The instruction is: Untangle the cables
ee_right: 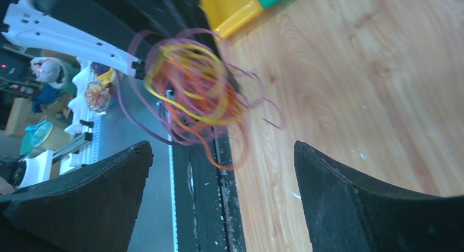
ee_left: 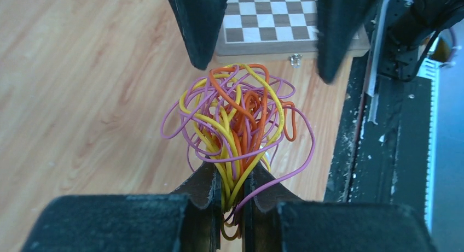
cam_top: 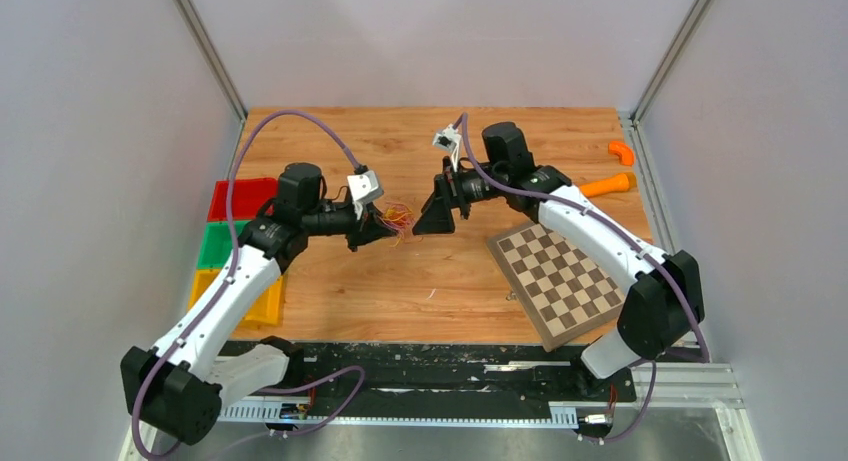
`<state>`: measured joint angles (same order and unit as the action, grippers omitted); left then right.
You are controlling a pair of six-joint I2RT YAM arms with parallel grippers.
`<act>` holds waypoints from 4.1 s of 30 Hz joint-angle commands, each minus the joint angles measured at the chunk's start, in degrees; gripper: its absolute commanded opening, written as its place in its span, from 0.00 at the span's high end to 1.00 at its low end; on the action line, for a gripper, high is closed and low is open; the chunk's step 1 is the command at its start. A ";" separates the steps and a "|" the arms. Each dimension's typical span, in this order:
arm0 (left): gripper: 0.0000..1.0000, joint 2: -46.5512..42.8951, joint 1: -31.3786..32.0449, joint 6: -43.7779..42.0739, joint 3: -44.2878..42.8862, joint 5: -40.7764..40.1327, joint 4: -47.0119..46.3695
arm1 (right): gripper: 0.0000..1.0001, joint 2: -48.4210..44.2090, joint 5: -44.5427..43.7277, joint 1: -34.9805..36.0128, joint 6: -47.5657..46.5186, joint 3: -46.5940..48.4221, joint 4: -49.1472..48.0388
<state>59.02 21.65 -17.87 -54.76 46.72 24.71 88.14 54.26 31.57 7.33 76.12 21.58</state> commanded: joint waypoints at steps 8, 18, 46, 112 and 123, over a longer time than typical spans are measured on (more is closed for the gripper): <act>0.94 1.27 3.04 14.24 1.91 2.34 -10.37 | 0.66 3.89 2.03 2.27 3.12 1.43 -8.40; 0.19 -2.33 -2.90 11.32 -0.05 0.18 4.13 | 1.00 -1.72 -0.75 -0.81 0.58 -1.16 -8.24; 0.94 -3.72 -9.32 11.93 4.78 -0.11 2.68 | 1.00 -1.50 1.41 -17.58 7.45 0.56 -9.99; 1.00 2.31 -32.00 -9.57 4.88 -15.65 25.92 | 1.00 7.36 -19.92 -49.01 10.68 11.44 -15.82; 1.00 3.57 -27.04 -3.89 -2.30 -3.94 23.37 | 1.00 7.68 -11.95 -41.61 9.56 6.73 -16.39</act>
<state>62.30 -8.58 -24.40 -50.28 38.11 49.71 96.79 40.12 -14.28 18.92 84.03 8.32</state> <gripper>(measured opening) 0.018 0.003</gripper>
